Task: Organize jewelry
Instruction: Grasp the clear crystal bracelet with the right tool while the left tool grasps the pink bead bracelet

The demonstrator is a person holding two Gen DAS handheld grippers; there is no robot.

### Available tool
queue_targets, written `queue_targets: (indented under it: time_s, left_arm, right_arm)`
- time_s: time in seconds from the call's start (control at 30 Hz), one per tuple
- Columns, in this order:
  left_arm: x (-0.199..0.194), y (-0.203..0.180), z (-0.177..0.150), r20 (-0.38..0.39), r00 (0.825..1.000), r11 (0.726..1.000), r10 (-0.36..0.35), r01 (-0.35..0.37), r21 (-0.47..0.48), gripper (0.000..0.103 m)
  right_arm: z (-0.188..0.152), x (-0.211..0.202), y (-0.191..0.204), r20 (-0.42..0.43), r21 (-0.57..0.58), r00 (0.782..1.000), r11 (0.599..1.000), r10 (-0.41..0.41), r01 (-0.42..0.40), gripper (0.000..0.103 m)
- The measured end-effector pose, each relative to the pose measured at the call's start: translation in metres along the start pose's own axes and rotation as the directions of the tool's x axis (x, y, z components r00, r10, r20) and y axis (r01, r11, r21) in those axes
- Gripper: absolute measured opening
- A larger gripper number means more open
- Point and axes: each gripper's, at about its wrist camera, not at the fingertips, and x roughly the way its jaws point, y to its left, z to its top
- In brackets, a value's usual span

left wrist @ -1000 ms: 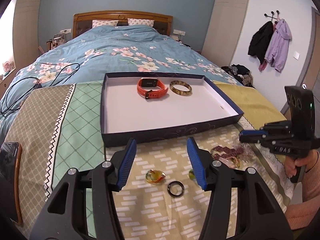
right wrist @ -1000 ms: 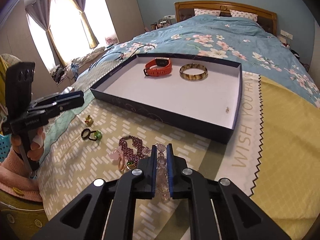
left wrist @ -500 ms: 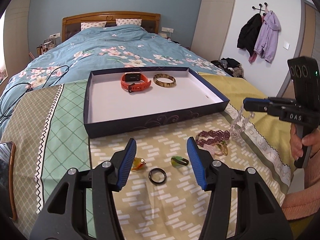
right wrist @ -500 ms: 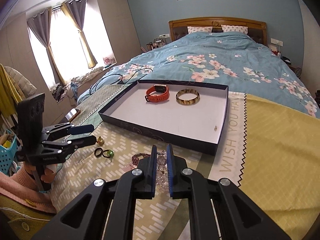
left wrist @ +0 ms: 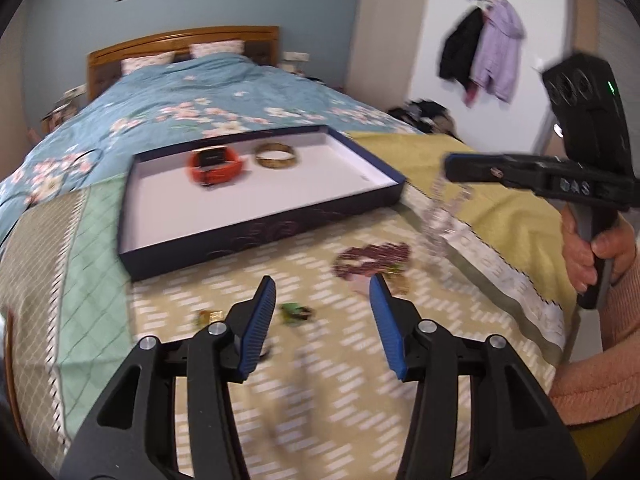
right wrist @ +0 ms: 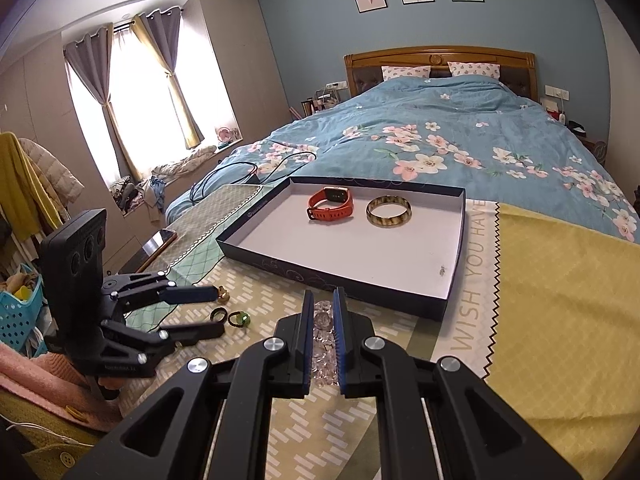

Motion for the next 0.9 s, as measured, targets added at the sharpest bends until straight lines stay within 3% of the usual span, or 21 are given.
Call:
queue_targets:
  time_s: [0.23,0.37,0.5,0.57,0.9]
  left_arm:
    - [0.04,-0.021,0.009,-0.116,0.993,0.998,-0.037,0.043,0.049,0.037]
    - [0.063,-0.02,0.01,-0.186,0.982,0.999,-0.044,0.049,0.02,0.024]
    - [0.068,-0.017,0.012,-0.189,0.981,0.999,-0.048,0.048,-0.001,0.019]
    - [0.071,-0.015,0.013,-0.192,0.98,0.999,-0.052,0.051,-0.012,0.012]
    - [0.054,-0.005,0.014,-0.142,0.988,0.997,-0.064,0.057,-0.058,0.011]
  right_arm:
    - [-0.004,0.0,-0.002,-0.001,0.014,1.0,1.0,0.001,-0.001,0.008]
    - [-0.005,0.003,-0.004,-0.006,0.022,1.0,1.0,0.001,0.0,0.008]
    - [-0.006,0.006,-0.005,-0.011,0.027,1.0,1.0,0.005,-0.005,0.008]
    - [-0.007,0.008,-0.005,-0.013,0.028,1.0,1.0,0.007,-0.006,0.008]
    - [0.001,0.006,-0.002,0.013,0.017,1.0,1.0,0.01,-0.01,0.008]
